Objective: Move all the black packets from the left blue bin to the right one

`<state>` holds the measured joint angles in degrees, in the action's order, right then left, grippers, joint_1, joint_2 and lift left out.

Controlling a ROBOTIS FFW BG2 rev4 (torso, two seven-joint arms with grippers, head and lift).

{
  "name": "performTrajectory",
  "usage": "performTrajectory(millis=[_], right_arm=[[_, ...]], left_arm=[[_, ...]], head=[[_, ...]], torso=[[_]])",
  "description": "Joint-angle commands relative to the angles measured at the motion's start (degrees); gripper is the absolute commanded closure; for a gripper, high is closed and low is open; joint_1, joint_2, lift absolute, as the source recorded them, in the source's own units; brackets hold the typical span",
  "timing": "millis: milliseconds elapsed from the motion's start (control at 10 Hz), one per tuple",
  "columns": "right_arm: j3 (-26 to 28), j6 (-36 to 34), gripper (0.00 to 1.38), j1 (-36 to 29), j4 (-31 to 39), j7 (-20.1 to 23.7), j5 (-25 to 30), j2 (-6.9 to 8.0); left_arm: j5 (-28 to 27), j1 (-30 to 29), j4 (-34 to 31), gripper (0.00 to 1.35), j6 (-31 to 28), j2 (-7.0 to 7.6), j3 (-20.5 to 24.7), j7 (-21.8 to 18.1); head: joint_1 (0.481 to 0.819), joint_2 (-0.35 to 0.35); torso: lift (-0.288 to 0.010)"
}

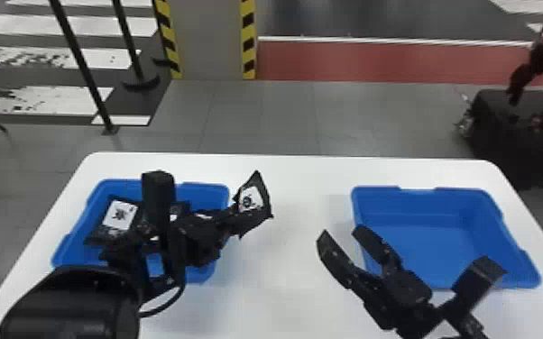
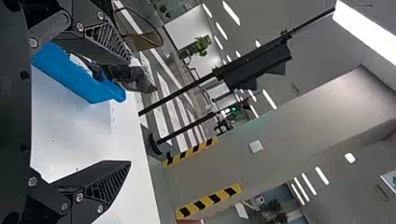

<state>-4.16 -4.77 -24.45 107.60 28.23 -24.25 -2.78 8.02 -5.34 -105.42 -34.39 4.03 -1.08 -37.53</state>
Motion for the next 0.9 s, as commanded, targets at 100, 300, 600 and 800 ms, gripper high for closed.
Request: performTrajectory(millis=[100,300,600,800], right_arm=[[-0.06,-0.86,0.28,9.83,-7.55,0.07,0.96,-0.21],[-0.06,-5.78,0.28,15.04,-8.54,0.16,2.10,-0.47],[0.02,-6.34,0.27,18.41,-11.49,0.25,3.33,-0.73],[0.02,-8.59,0.29,19.82,-11.35,0.25,3.33,-1.17]], left_arm=[[1.12,3.23,3.12,1.21,-1.19,0.18,-4.72,-1.15],[2.61,5.20,4.95,1.21,-1.33,0.36,-8.06,-1.76],[4.46,5.62,4.95,1.21,-1.04,0.62,-10.88,-2.46],[5.07,5.90,4.95,1.21,-0.90,0.62,-12.02,-2.55]], head=[[0.695,-0.019],[0.695,-0.051],[0.695,-0.094],[0.695,-0.112]], torso=[[-0.110],[-0.110],[-0.110],[-0.110]])
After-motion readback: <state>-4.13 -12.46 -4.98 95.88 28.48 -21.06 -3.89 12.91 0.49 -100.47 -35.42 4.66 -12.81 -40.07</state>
